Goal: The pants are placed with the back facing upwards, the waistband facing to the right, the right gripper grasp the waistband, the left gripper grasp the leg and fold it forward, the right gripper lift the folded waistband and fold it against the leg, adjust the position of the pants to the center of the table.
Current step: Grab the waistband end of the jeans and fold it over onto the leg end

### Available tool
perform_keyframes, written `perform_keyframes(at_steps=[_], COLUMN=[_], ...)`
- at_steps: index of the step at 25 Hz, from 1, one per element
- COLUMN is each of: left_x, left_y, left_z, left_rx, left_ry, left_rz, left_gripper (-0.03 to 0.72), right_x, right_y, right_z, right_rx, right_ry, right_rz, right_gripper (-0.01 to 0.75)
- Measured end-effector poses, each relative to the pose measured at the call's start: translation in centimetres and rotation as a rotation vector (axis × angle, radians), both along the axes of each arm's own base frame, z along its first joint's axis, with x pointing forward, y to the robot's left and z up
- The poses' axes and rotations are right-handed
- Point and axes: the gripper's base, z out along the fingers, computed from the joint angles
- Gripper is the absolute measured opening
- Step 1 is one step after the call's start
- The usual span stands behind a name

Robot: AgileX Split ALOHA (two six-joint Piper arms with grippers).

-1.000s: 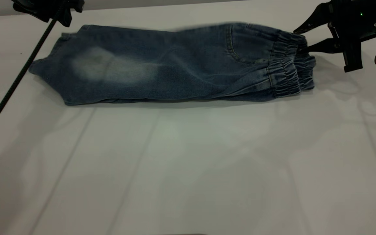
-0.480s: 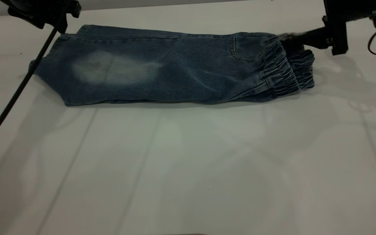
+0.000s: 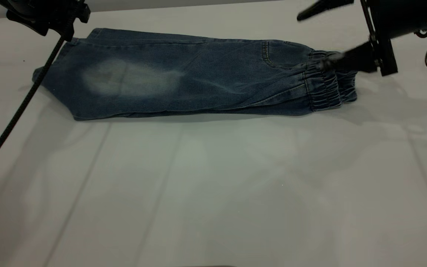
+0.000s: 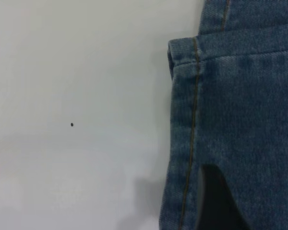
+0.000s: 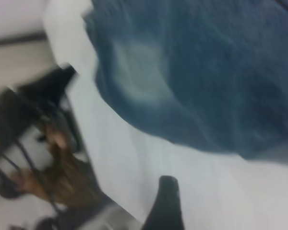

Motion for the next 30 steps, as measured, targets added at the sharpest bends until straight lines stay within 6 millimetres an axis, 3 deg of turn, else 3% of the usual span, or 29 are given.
perform_keyframes(at_steps=[6, 16, 21, 26, 30], left_x=[0.0, 0.0, 0.0, -0.2, -0.3], left_y=[0.0, 0.0, 0.0, 0.2, 0.3], left_z=[0.0, 0.0, 0.0, -0.1, -0.2], left_rx=[0.0, -0.001, 0.0, 0.014, 0.021], left_ry=[0.0, 0.0, 0.003, 0.029, 0.042], left_rz=[0.0, 0.001, 0.003, 0.015, 0.021], left_gripper=[0.361, 0.361, 0.361, 0.361, 0.361], right_x=[-1.0, -0.4, -0.5, 0.1, 0.7], right_y=[1.0, 0.2, 0.3, 0.2, -0.2], right_z=[-1.4, -2.5, -4.4, -4.6, -4.7], right_rx=[-0.168, -0.299, -0.271, -0.257, -0.304], right_ry=[0.081, 0.16, 0.221, 0.191, 0.121], right_rz=[0.096, -0.067, -0.105, -0.154, -0.195], right_gripper=[0.624, 0.638, 0.638, 0.615, 0.517])
